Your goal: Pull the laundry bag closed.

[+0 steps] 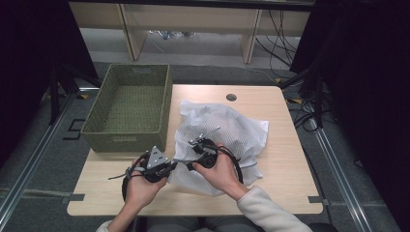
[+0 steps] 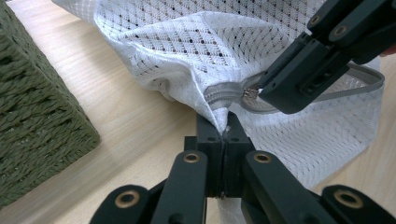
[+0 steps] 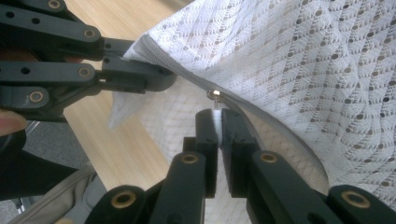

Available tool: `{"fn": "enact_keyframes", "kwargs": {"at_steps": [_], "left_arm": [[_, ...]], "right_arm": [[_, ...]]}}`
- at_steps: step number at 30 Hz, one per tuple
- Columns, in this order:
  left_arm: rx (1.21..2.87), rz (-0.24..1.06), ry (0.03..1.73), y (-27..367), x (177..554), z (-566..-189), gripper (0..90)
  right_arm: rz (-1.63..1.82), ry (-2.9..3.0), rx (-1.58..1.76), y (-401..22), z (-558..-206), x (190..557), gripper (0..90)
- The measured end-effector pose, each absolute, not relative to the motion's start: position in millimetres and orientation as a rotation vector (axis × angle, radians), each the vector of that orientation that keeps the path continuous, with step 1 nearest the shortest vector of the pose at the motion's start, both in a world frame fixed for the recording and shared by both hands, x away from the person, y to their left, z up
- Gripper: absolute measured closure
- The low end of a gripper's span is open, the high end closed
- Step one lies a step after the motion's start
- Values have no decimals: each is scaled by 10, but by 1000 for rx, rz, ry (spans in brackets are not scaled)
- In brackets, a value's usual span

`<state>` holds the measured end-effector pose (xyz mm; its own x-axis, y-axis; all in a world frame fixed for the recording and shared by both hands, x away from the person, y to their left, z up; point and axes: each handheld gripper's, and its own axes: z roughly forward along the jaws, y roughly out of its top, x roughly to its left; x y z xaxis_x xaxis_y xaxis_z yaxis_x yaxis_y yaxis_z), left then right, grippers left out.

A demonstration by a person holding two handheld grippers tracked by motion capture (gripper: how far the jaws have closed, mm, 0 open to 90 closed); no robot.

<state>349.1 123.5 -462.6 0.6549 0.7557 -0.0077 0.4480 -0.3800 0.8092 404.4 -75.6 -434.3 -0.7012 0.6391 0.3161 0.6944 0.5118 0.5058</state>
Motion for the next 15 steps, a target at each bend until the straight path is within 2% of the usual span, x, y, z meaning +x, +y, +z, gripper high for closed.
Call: {"fn": "enact_keyframes", "kwargs": {"at_steps": [15], "left_arm": [[2026,477,931,1248,3489,-4627,887]], "right_arm": [[-914,-2636,-1232,-833,-4373,4044,871]]}}
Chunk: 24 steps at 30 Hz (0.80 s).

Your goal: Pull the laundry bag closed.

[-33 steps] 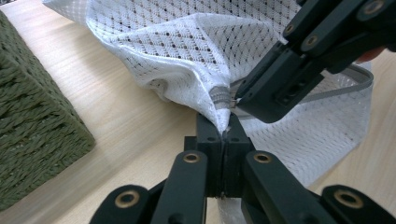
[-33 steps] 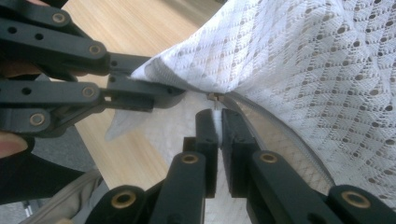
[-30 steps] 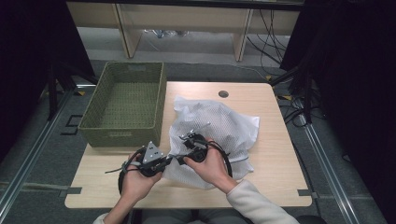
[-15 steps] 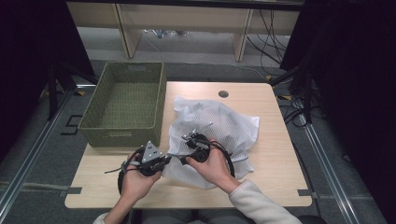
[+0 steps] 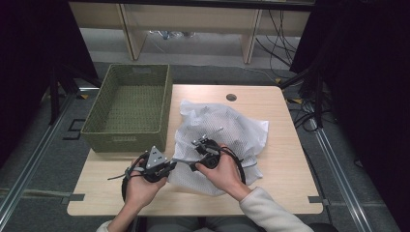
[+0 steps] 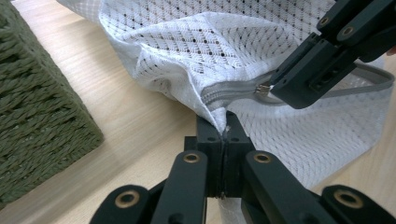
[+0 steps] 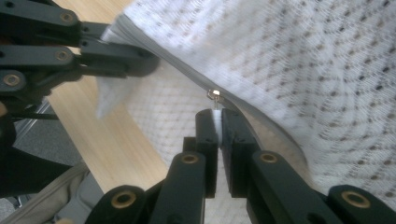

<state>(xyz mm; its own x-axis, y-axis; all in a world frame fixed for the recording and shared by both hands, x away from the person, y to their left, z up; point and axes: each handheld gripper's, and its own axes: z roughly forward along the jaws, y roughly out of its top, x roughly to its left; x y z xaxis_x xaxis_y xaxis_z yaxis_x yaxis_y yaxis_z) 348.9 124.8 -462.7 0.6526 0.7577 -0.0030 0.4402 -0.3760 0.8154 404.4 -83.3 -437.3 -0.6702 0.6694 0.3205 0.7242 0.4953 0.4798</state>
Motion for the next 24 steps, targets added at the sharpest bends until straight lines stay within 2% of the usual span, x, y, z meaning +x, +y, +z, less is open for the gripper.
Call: {"fn": "enact_keyframes", "kwargs": {"at_steps": [6,24], "left_arm": [[1985,471,951,1240,3484,-4638,887],[2012,478,959,1283,3492,-4647,887]], "right_arm": [[-915,-2633,-1234,-863,-4365,4041,871],[-918,-2638,-1243,-892,-4379,4024,871]]}}
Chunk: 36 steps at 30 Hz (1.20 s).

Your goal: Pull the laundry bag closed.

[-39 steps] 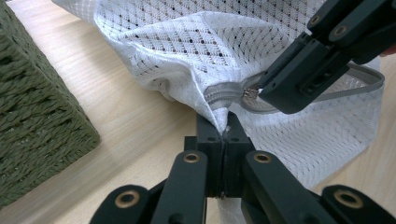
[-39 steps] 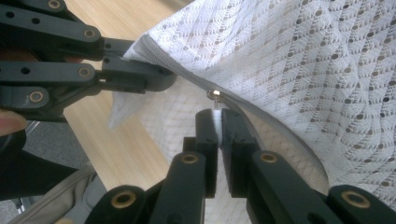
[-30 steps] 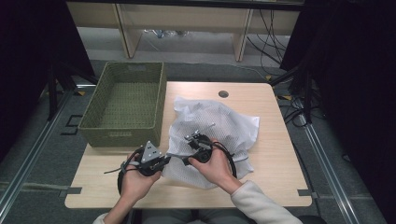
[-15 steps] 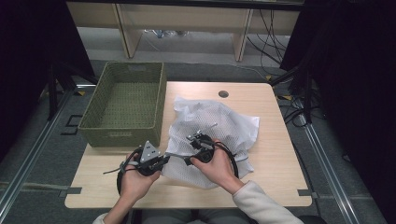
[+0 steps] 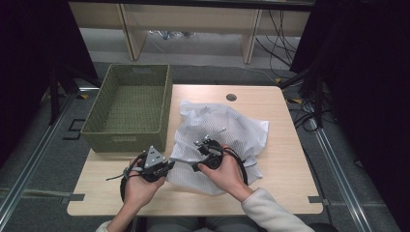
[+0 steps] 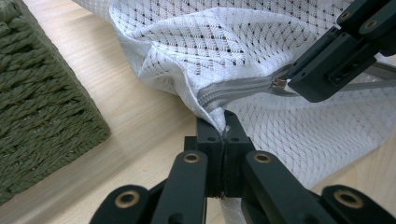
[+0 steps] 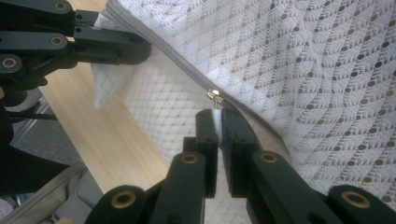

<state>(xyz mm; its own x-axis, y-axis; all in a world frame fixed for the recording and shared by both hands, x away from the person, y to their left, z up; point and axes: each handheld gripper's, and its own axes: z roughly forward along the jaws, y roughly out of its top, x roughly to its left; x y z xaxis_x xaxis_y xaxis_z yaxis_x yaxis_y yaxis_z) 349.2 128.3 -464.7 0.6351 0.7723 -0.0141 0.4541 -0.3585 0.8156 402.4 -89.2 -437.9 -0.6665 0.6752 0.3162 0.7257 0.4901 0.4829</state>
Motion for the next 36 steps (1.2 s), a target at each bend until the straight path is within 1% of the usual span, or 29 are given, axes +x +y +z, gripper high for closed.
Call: {"fn": "enact_keyframes", "kwargs": {"at_steps": [3,6,8,9,10,11,13,14,21,25,28,36], "left_arm": [[2004,474,979,1280,3485,-4650,887],[1999,473,955,1281,3499,-4666,887],[2010,470,956,1290,3501,-4663,887],[2010,470,956,1290,3501,-4663,887],[2045,476,946,1327,3509,-4649,887],[2005,467,965,1309,3510,-4663,887],[1997,479,977,1298,3506,-4673,887],[2019,488,967,1303,3507,-4666,887],[2011,478,966,1312,3513,-4670,887],[1995,468,996,1305,3515,-4683,887],[2003,488,996,1322,3518,-4677,887],[2001,486,995,1318,3515,-4681,887]], "right_arm": [[-923,-2634,-1248,-898,-4372,4026,871],[-920,-2638,-1254,-907,-4362,4023,871],[-941,-2656,-1221,-922,-4368,4040,871],[-921,-2634,-1257,-921,-4353,4027,871],[-915,-2632,-1267,-927,-4349,4028,871],[-926,-2634,-1270,-933,-4347,4026,871],[-950,-2654,-1238,-949,-4349,4035,871],[-948,-2658,-1237,-950,-4348,4032,871],[-965,-2630,-1246,-993,-4312,4030,871],[-980,-2633,-1246,-1004,-4314,4016,871],[-962,-2605,-1293,-1025,-4297,4004,871],[-987,-2635,-1255,-1064,-4322,4016,870]]}}
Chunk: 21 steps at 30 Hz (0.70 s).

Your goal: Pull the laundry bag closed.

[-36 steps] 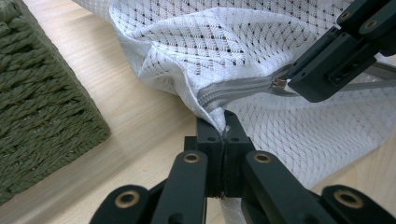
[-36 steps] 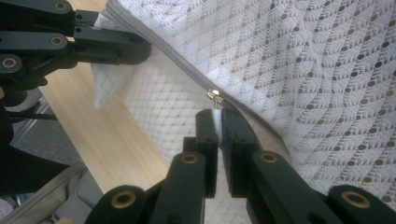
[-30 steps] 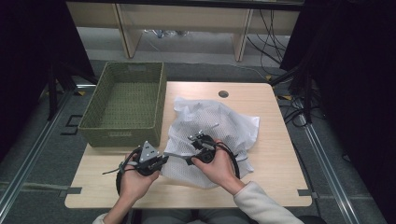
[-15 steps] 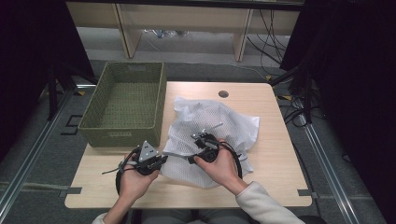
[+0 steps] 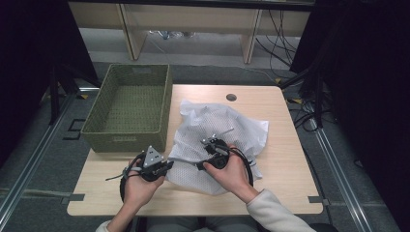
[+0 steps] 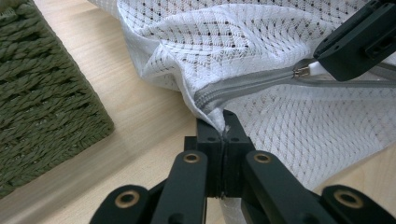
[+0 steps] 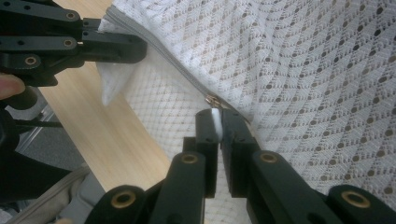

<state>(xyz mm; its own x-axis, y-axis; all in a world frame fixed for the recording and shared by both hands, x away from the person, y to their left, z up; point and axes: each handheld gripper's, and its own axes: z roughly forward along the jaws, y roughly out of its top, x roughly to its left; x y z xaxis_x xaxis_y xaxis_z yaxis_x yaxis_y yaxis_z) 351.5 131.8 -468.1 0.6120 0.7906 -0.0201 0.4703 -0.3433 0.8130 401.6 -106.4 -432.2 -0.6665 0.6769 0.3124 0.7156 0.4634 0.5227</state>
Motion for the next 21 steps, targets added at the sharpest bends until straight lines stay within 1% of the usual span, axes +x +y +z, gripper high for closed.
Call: {"fn": "enact_keyframes", "kwargs": {"at_steps": [4,21], "left_arm": [[1988,475,1000,1308,3509,-4688,887],[1994,467,1010,1320,3512,-4701,887]], "right_arm": [[-968,-2611,-1295,-1060,-4312,3994,871],[-948,-2626,-1281,-1118,-4348,3977,871]]}}
